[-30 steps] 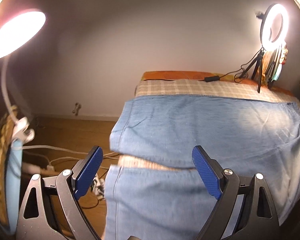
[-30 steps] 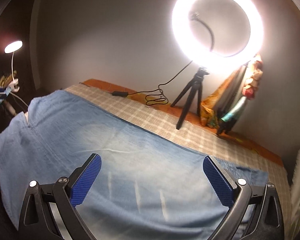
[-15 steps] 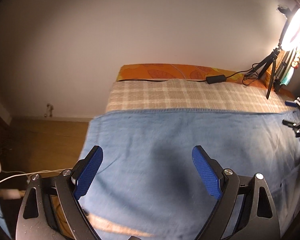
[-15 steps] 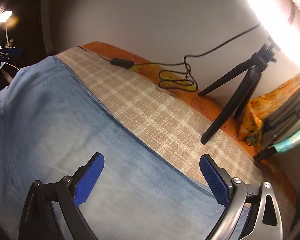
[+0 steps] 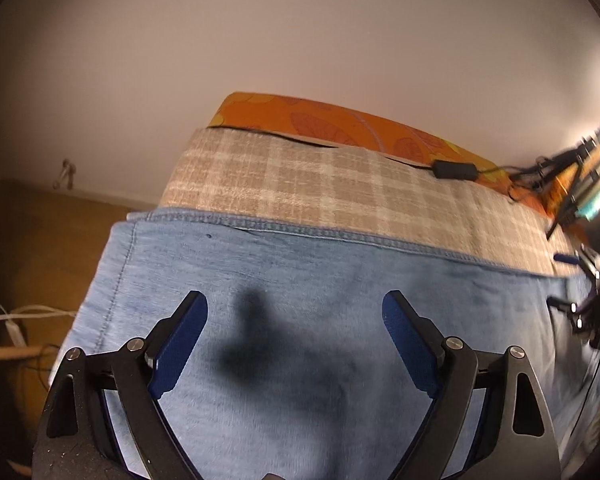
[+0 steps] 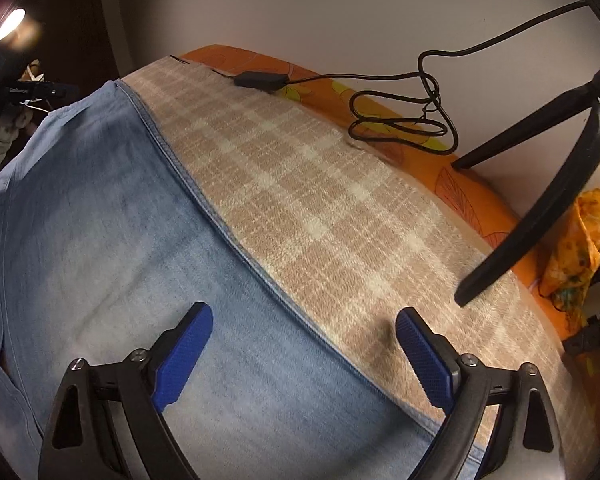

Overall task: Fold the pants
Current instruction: 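Move both tools toward the jeans' waistband and hem edges, then close the right gripper on the jeans edge while the left gripper grasps the other edge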

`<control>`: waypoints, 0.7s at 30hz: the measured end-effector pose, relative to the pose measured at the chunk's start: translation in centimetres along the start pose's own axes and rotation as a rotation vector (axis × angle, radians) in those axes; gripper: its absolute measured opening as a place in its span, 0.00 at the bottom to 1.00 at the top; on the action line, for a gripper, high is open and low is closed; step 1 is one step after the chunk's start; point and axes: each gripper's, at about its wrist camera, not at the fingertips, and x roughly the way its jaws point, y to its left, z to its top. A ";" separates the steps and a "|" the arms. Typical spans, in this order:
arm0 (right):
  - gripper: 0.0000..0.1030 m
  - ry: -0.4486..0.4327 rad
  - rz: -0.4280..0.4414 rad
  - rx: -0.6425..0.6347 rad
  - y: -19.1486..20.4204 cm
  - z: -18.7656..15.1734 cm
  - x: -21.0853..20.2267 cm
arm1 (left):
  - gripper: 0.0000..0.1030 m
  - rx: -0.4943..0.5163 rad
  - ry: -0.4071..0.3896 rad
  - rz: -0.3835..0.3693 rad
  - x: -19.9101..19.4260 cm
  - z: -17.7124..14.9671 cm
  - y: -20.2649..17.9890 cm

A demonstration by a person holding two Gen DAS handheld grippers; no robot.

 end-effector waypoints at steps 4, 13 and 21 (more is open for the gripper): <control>0.75 -0.019 0.076 0.046 -0.1 -0.3 -0.1 | 0.86 -0.096 0.003 -0.026 0.9 0.5 1.0; 0.08 -0.027 -0.057 -0.030 4.1 -1.0 -3.4 | 0.86 -0.281 0.007 -0.078 2.3 1.9 2.4; 0.05 -0.122 -0.170 -0.212 10.5 -3.7 -9.7 | 0.86 -0.410 0.033 -0.068 3.1 1.9 2.8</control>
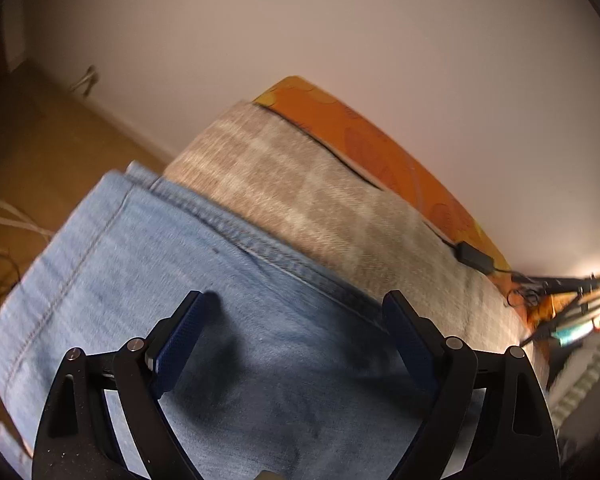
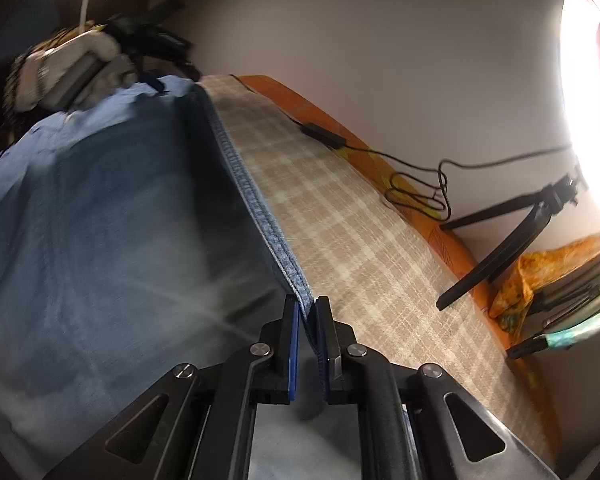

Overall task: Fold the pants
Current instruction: 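Close the right gripper on the jeans edge while the left gripper grasps the other edge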

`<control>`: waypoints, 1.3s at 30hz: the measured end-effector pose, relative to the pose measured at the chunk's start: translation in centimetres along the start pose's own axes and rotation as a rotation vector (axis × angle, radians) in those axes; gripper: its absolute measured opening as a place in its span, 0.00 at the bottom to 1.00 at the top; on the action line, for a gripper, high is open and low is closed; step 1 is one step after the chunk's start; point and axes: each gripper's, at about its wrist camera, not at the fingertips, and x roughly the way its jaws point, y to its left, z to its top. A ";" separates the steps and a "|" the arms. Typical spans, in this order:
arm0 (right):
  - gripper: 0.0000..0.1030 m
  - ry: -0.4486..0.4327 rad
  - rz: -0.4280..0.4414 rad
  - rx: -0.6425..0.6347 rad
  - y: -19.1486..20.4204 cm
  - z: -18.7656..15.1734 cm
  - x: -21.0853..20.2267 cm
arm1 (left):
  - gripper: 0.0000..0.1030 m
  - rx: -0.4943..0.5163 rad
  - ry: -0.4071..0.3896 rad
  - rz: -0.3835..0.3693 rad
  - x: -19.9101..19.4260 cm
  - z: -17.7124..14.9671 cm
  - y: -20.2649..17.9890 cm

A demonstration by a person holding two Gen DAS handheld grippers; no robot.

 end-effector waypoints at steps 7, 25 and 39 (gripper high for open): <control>0.04 -0.021 0.007 -0.100 4.1 -1.8 -2.7 | 0.86 -0.067 -0.012 0.008 -0.2 -0.5 0.6; 0.04 -0.089 -0.054 -0.092 4.3 -1.1 -3.7 | 0.22 0.172 -0.212 0.342 1.0 -3.8 -3.2; 0.00 -0.147 -0.175 -0.026 1.7 0.9 -6.0 | 0.05 0.075 -0.310 0.062 -6.5 -4.1 0.2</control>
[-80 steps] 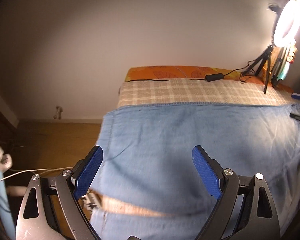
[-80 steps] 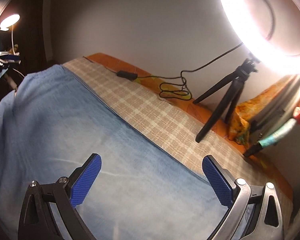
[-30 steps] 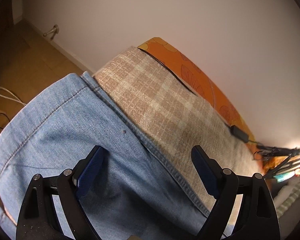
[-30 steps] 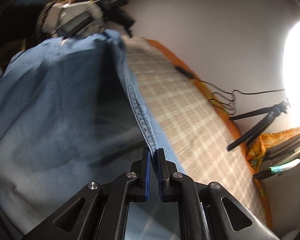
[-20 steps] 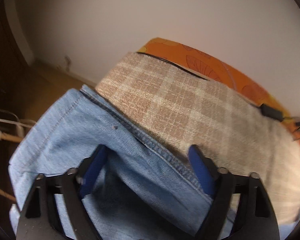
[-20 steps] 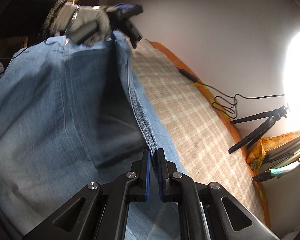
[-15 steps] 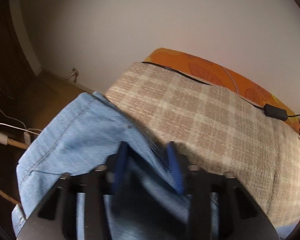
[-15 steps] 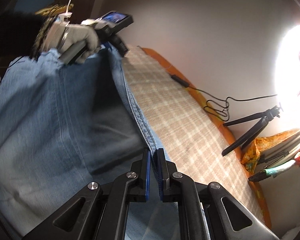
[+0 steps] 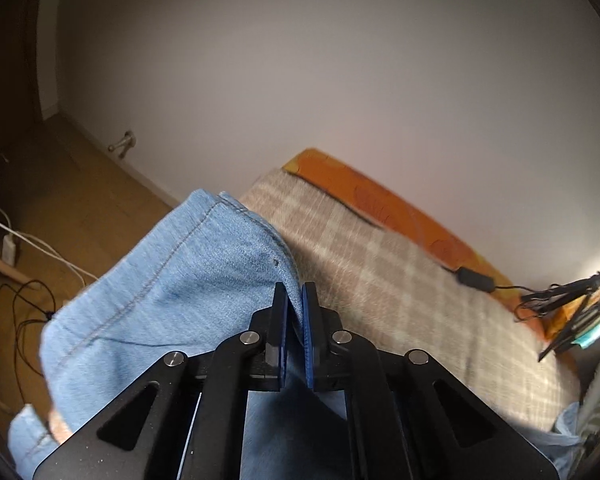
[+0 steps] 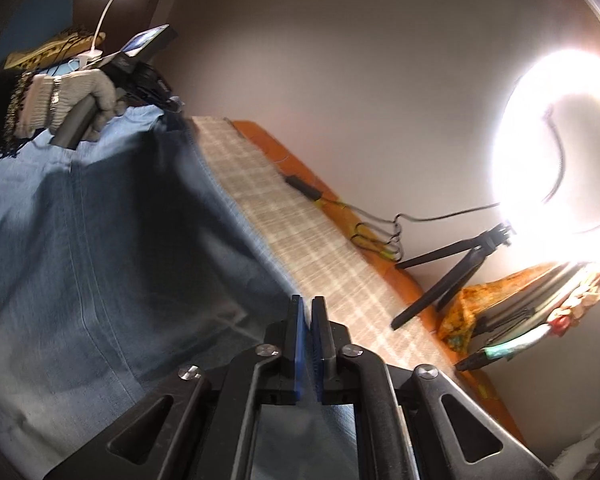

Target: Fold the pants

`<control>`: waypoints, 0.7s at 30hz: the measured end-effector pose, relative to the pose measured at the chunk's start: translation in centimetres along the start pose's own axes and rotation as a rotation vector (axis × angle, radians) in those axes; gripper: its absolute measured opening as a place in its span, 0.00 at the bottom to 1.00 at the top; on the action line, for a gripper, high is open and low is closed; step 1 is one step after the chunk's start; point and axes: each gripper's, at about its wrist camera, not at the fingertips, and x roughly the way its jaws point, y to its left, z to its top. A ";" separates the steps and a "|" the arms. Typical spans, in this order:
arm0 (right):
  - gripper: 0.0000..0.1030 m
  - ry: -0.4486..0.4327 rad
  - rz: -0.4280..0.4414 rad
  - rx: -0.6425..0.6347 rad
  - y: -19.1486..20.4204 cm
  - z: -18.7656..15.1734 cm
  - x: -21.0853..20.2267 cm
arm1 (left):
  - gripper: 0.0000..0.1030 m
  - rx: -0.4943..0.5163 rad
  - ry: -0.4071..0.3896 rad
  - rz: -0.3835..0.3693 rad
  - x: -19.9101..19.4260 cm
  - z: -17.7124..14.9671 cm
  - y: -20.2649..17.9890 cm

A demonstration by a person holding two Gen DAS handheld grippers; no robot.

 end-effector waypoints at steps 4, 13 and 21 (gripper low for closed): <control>0.00 -0.012 0.021 0.019 -0.7 0.7 -1.5 | 0.04 0.026 -0.002 -0.023 -1.6 0.1 0.6; 0.44 0.138 0.350 0.078 -0.1 -0.8 3.8 | 0.04 0.001 0.010 -0.031 -2.4 -1.2 1.6; 0.49 0.256 0.257 -0.067 2.8 -3.0 8.5 | 0.04 0.029 0.005 -0.021 -2.7 -1.3 1.3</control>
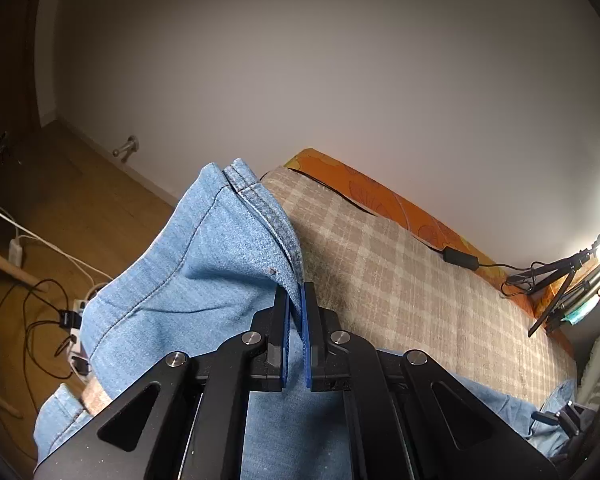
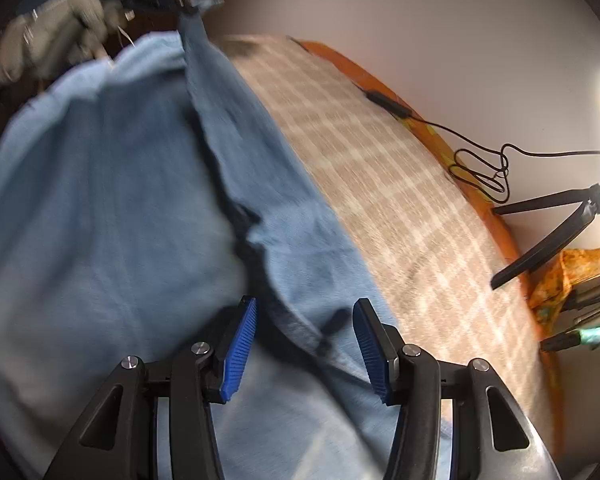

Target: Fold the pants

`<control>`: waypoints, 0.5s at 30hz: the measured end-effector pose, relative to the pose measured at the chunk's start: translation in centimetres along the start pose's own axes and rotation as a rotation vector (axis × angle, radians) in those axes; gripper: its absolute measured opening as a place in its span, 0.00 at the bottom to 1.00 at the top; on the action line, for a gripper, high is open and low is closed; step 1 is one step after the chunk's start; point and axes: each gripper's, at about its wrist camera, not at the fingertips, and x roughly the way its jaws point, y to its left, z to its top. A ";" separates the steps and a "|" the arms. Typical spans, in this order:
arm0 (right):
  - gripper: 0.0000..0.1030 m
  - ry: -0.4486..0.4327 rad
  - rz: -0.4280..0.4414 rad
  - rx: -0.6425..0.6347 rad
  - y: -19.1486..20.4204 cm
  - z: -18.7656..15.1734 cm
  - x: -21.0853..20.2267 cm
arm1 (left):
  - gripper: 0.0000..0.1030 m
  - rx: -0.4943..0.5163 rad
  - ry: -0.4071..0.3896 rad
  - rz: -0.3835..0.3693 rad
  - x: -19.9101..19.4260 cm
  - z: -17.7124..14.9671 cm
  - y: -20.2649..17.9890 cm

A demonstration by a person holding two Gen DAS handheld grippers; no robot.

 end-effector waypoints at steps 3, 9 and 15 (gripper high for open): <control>0.28 0.016 -0.033 -0.018 0.0 0.1 1.2 | 0.04 -0.007 0.000 -0.005 -0.1 0.1 0.2; 0.01 -0.031 -0.147 0.028 -1.8 1.3 -1.4 | 0.04 -0.007 -0.014 -0.019 -1.1 0.7 0.0; 0.01 -0.144 -0.251 0.095 -4.7 2.8 -8.5 | 0.04 -0.006 -0.064 -0.078 -3.8 1.9 -0.5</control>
